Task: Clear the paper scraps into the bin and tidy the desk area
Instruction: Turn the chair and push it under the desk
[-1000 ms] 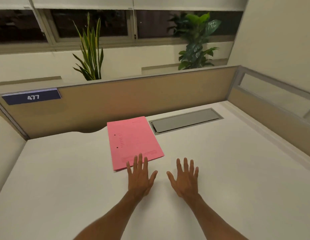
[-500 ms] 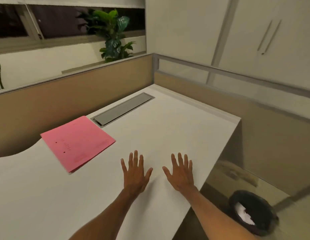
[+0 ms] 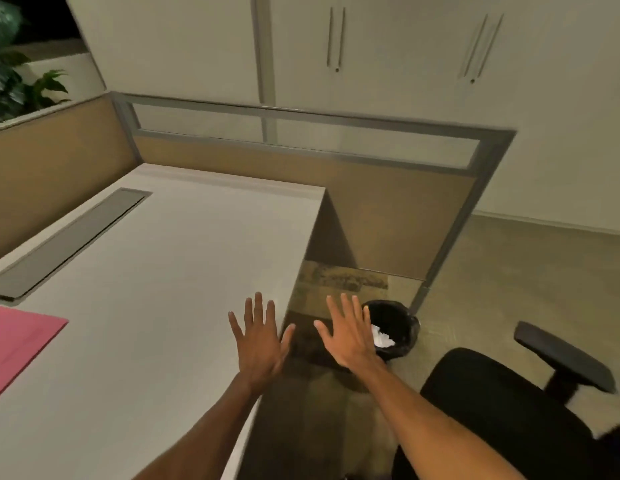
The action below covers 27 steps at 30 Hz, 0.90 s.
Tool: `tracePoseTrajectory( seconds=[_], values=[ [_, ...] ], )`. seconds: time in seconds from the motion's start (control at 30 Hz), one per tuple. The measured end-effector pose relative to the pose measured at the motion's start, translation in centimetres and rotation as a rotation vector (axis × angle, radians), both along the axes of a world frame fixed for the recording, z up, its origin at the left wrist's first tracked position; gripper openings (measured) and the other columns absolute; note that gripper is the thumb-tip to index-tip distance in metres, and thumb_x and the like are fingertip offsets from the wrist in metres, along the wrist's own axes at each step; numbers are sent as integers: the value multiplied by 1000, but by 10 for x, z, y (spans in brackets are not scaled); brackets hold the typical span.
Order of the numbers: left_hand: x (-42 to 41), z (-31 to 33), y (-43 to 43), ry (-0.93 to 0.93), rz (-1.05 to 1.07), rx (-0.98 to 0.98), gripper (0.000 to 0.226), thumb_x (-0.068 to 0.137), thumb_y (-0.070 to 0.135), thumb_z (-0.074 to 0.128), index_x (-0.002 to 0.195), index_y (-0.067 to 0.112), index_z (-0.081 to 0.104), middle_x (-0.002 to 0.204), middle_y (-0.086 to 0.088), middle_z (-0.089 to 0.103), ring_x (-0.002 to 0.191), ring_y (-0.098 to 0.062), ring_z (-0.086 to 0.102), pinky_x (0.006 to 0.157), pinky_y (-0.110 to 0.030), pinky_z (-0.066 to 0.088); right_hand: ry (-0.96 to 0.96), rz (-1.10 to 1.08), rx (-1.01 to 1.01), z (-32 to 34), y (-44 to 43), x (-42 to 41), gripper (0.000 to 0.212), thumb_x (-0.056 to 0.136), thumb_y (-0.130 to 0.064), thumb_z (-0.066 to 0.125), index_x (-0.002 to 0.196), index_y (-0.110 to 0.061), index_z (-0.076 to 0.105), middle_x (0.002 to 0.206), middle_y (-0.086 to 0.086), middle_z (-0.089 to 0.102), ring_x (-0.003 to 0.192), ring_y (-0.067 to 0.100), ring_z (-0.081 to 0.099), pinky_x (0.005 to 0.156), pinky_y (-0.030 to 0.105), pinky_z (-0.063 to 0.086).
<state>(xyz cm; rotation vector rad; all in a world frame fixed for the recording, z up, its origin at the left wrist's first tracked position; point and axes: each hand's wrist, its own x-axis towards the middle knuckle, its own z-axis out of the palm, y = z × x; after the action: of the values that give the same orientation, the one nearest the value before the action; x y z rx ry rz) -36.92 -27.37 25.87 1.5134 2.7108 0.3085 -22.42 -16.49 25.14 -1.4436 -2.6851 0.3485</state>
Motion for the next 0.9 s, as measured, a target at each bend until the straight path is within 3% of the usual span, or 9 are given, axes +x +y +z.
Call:
tracePoseTrajectory(
  seconds=[0.13, 0.27, 0.53, 0.8, 0.9],
  values=[
    [49, -7, 23, -11, -98, -23, 82, 86, 66, 1, 150, 20, 24, 162, -6, 5, 148, -29, -3, 115, -59, -10, 10, -98, 6, 4, 16, 61, 64, 96, -56, 26, 150, -25, 15, 159, 12, 15, 147, 30, 6, 119, 51, 4],
    [106, -6, 44, -52, -181, -13, 76, 91, 64, 18, 147, 15, 32, 160, -10, 12, 148, -30, 6, 116, -59, 0, 23, -169, 22, 15, 31, 129, 61, 96, -53, 30, 149, -22, 21, 156, 11, 22, 146, 28, 13, 119, 51, 8],
    [255, -3, 81, -131, -341, 4, 65, 94, 58, 30, 146, 18, 33, 161, -8, 6, 149, -27, -2, 116, -58, -5, 30, -336, 71, 39, 54, 286, 49, 95, -48, 39, 136, -20, 40, 139, 13, 43, 131, 31, 37, 110, 46, 29],
    [432, 6, 99, -215, -516, 0, 69, 93, 63, 25, 146, 19, 32, 162, -6, 3, 149, -25, -4, 116, -55, -8, -93, -497, 134, 67, 72, 450, 48, 92, -43, 47, 130, -13, 47, 134, 14, 48, 126, 30, 41, 107, 44, 29],
    [499, 14, 107, -254, -598, -23, 70, 93, 65, 22, 147, 21, 29, 162, -6, 1, 148, -25, -7, 112, -51, -16, -154, -605, 134, 86, 80, 516, 51, 93, -41, 47, 136, -16, 41, 142, 13, 41, 134, 31, 32, 113, 49, 24]
  ],
)
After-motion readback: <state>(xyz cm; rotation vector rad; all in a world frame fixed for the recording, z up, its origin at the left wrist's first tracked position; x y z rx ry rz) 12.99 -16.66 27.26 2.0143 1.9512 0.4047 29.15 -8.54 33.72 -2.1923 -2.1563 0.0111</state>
